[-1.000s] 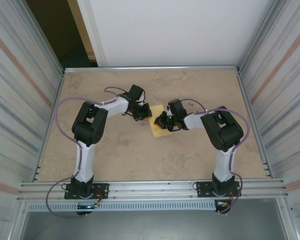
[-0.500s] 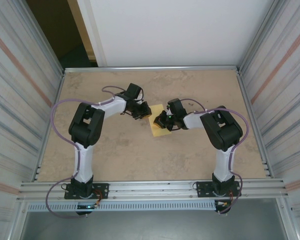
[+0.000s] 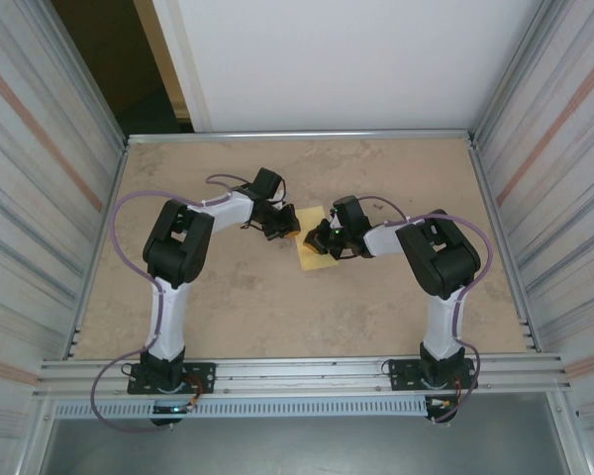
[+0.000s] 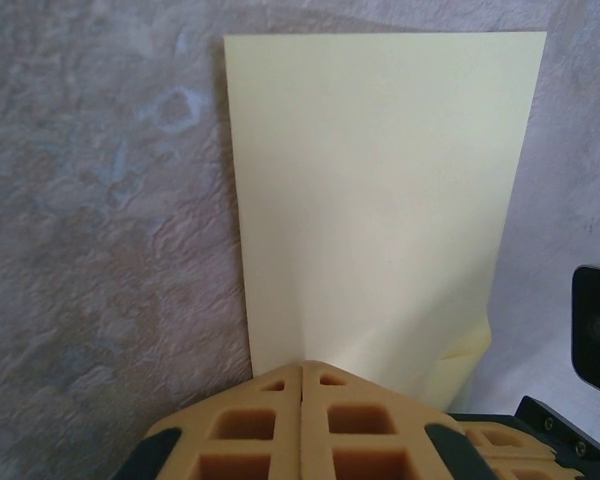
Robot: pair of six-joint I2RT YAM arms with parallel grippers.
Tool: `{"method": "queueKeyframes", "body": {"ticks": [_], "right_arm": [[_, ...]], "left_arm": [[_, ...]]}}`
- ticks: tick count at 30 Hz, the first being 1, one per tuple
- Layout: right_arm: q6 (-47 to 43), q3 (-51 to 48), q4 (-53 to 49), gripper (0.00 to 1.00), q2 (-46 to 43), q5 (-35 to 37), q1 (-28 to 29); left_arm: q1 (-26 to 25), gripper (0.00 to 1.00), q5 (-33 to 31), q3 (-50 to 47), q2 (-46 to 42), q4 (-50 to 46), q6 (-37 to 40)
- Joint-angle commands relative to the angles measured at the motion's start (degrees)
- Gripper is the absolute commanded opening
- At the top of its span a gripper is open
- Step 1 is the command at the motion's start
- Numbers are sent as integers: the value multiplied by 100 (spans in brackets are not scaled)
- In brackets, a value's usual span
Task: Fold a paper plane with a square sheet of paper (pick it up from the middle)
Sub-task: Fold the triangle a second time at the center of the table.
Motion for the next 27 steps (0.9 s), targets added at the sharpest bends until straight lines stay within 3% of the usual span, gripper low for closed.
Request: {"method": "queueKeyframes", "body": {"ticks": [1, 27], "right_arm": [[103, -62, 140, 0, 61, -114, -38], [156, -17, -138, 0, 227, 118, -63]], "left_arm": [[2, 7, -87, 8, 174, -198, 59], [-5, 7, -93, -81, 98, -172, 34]]}}
